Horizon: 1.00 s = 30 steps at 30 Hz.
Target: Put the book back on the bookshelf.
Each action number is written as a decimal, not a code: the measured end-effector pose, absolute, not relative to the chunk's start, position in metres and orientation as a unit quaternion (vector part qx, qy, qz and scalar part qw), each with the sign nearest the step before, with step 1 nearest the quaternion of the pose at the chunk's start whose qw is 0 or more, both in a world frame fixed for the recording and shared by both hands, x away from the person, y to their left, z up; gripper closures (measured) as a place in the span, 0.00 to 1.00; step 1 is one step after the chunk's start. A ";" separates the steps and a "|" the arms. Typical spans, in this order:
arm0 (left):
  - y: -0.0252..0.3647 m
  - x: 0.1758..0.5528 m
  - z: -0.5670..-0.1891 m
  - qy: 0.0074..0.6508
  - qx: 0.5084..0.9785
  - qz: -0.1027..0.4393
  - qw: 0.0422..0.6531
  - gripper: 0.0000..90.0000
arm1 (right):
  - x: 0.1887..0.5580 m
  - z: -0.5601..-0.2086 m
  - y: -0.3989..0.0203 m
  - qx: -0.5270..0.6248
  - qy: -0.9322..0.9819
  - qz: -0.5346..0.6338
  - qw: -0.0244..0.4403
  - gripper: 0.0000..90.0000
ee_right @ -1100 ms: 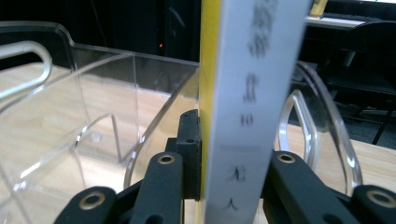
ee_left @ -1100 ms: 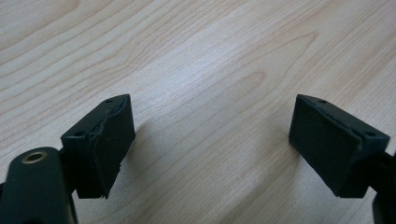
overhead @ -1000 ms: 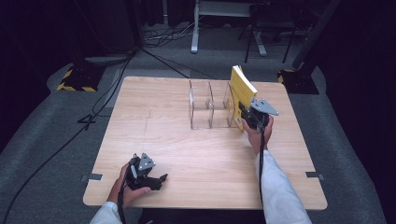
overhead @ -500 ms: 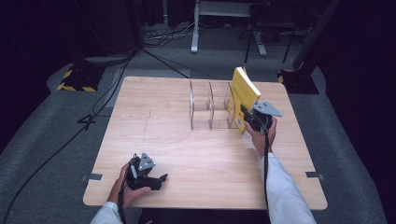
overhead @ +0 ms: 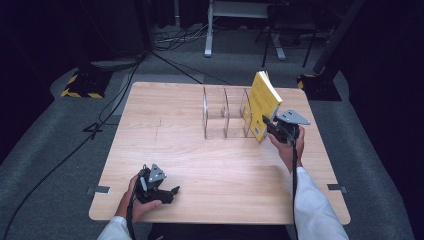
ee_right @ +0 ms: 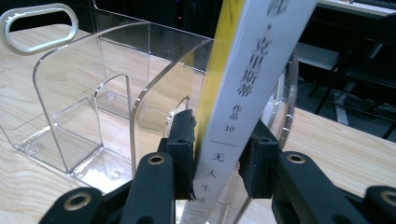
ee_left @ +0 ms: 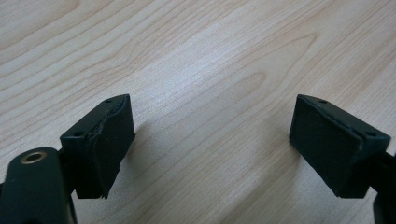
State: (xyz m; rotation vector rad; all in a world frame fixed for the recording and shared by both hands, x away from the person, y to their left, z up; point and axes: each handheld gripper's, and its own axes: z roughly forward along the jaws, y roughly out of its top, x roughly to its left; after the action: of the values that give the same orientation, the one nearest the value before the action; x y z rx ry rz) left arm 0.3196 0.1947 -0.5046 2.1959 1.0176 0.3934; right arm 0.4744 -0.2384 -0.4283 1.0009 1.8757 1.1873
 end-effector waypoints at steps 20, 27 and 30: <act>0.195 0.320 -0.505 0.390 0.843 0.152 0.338 0.16 | 0.460 -0.409 -0.261 0.364 0.751 0.428 0.346 0.73; 0.195 0.320 -0.505 0.390 0.843 0.151 0.338 0.16 | 0.457 -0.403 -0.263 0.359 0.755 0.418 0.355 0.74; 0.195 0.320 -0.505 0.390 0.843 0.152 0.338 0.16 | 0.457 -0.403 -0.263 0.357 0.756 0.415 0.359 0.75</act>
State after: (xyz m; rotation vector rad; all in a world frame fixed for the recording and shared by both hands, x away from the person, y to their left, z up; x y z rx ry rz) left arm 0.3196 0.1949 -0.5045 2.1975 1.0157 0.3956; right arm 0.4567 -0.2631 -0.4026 0.9209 1.9501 1.0708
